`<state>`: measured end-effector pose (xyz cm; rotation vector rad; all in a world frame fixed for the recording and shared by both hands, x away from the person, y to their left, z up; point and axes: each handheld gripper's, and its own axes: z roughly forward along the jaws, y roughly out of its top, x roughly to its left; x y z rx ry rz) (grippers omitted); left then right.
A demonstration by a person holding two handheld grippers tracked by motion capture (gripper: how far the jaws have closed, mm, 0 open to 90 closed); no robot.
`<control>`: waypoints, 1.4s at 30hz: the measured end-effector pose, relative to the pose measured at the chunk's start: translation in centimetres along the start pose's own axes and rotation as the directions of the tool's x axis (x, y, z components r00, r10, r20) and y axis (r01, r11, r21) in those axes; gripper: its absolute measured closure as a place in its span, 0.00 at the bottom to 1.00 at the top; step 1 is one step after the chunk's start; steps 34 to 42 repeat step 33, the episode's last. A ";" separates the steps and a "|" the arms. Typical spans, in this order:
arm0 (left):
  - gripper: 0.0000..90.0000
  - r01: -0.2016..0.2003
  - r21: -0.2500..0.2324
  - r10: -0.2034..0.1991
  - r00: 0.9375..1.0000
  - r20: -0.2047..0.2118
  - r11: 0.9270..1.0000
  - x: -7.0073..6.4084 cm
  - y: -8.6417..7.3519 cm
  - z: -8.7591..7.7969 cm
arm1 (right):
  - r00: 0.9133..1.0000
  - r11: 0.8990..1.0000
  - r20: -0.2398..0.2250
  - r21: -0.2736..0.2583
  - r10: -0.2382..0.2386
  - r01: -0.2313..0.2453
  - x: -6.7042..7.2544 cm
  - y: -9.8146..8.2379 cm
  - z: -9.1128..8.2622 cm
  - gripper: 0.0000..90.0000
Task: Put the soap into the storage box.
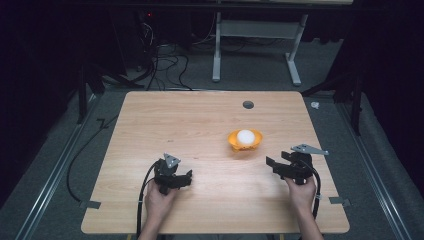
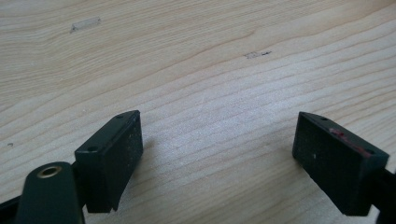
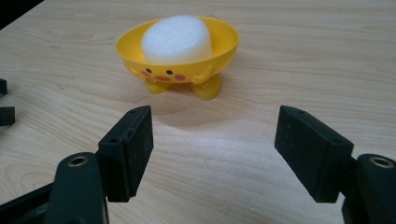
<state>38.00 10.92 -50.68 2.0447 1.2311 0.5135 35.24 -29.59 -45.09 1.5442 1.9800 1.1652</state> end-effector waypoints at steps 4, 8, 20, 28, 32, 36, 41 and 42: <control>0.18 0.000 0.000 0.000 1.000 0.000 1.000 0.0 0.0 0.0 | 1.000 1.000 -0.002 0.013 0.006 -0.006 0.0 -0.6 0.3 0.32; 0.18 0.000 0.000 0.000 1.000 0.000 1.000 0.0 0.0 0.0 | 1.000 0.999 -0.002 0.033 0.007 -0.007 0.0 -1.2 0.7 0.32; 0.18 0.000 0.000 0.000 1.000 0.000 1.000 0.0 0.0 0.0 | 0.998 0.994 0.057 0.102 -0.029 0.023 0.1 -3.9 2.7 0.31; 0.18 0.000 0.000 0.000 1.000 0.000 1.000 0.0 0.0 0.0 | 0.979 0.982 0.140 0.136 -0.150 0.131 1.4 -4.3 3.4 0.27; 0.18 0.000 0.000 0.000 1.000 -0.001 1.000 0.0 0.0 0.0 | 0.979 0.982 0.140 0.136 -0.149 0.130 1.4 -4.3 3.4 0.27; 0.18 0.001 0.000 -0.001 1.000 -0.001 1.000 0.0 0.0 0.0 | 0.979 0.982 0.140 0.136 -0.147 0.128 1.4 -4.3 3.4 0.27; 0.18 0.001 0.000 -0.001 1.000 -0.001 1.000 0.0 0.0 0.0 | 0.979 0.982 0.140 0.136 -0.147 0.128 1.4 -4.3 3.4 0.27; 0.18 0.001 0.000 -0.001 1.000 -0.001 1.000 0.0 0.0 0.0 | 0.979 0.982 0.140 0.136 -0.147 0.128 1.4 -4.3 3.4 0.27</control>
